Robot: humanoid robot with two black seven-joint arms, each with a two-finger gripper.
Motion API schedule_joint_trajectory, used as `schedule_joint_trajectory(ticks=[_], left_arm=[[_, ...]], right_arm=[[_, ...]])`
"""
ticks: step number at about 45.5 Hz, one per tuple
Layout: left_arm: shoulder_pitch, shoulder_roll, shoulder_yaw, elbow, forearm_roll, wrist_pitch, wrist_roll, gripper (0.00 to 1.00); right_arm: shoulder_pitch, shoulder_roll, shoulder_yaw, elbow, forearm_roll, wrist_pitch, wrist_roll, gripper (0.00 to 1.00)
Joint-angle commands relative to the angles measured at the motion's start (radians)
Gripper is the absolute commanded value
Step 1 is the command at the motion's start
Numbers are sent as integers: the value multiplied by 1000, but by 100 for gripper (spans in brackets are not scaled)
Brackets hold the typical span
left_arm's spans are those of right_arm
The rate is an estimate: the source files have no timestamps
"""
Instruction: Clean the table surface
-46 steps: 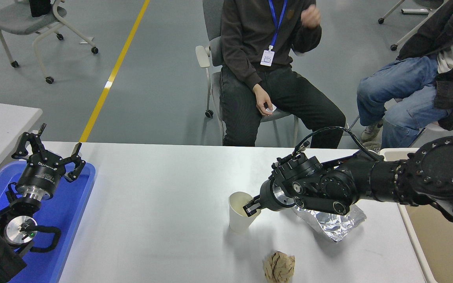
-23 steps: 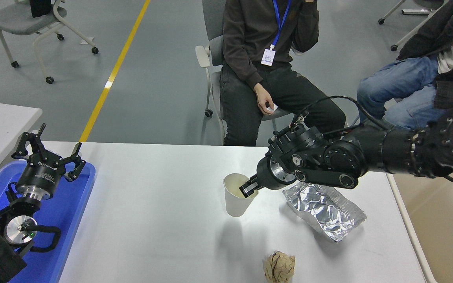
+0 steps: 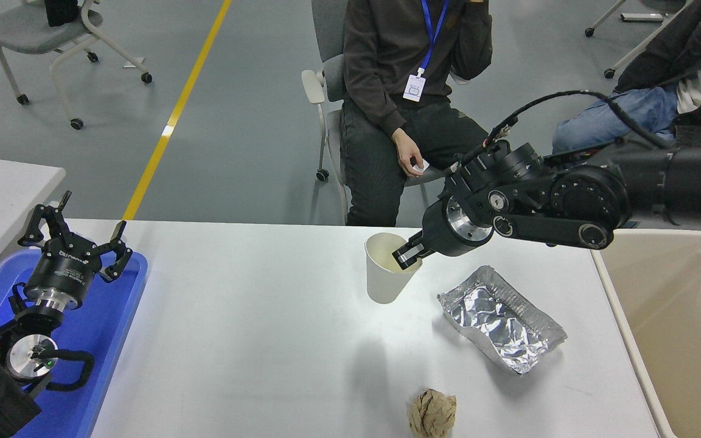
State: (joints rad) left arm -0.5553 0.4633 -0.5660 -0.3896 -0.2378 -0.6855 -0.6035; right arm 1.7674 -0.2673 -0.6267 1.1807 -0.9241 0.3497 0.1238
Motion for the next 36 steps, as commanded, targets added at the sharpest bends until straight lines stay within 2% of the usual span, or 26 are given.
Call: schedule_joint_trajectory(ticks=[1,21,36], left_arm=[[0,0,0,0,0,0,1,100],[0,0,0,0,0,0,1,100],[0,0,0,0,0,0,1,100]], right_arm=[[86,-121,1,94,-2,17,13,0],[106,-257,-19,148,-33,26,14,0],[37,-430,-19,139,-107,26,13,0]])
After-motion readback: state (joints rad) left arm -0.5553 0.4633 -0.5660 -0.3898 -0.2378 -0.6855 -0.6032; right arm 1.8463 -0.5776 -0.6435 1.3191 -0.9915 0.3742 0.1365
